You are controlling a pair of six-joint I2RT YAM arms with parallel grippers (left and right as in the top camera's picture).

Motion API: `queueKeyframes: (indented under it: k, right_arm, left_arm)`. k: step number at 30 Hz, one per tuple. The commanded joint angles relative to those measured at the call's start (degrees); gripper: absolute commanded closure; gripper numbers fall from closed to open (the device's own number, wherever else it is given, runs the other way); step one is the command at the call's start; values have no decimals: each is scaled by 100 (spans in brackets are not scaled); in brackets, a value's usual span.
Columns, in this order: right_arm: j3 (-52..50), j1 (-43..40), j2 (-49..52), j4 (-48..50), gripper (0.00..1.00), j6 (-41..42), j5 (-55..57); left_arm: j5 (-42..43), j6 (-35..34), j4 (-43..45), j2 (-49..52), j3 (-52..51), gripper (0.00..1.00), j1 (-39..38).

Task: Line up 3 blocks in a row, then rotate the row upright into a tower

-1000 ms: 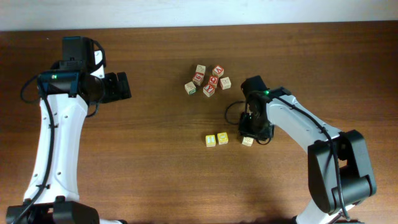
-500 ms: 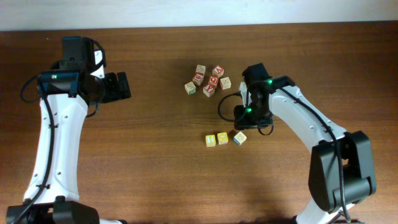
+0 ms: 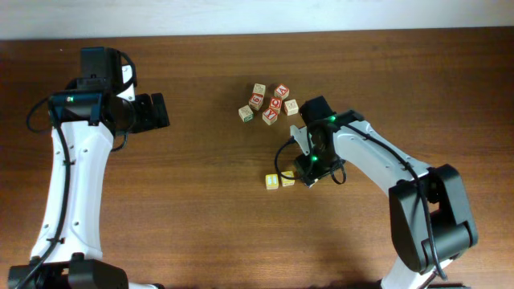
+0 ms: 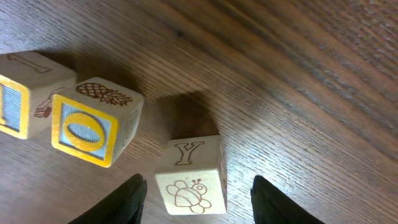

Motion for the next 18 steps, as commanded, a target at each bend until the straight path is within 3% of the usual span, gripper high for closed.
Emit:
queueKeyframes:
  k: [1, 5, 8, 17, 18]
  right_arm:
    - [-203, 26, 44, 63, 45, -42, 118]
    - [-243, 26, 44, 190, 66, 136, 116]
    - [-243, 28, 44, 387, 70, 1069, -146]
    - [-243, 223, 44, 553, 69, 1250, -575]
    - [-243, 223, 44, 551, 66, 1250, -575]
  left_arm:
    - [-37, -70, 11, 11, 94, 1, 28]
    - [-37, -72, 11, 11, 94, 1, 28]
    - [-37, -70, 11, 11, 94, 1, 28]
    - [-37, -72, 11, 11, 94, 1, 28]
    - [-37, -70, 13, 11, 94, 1, 28]
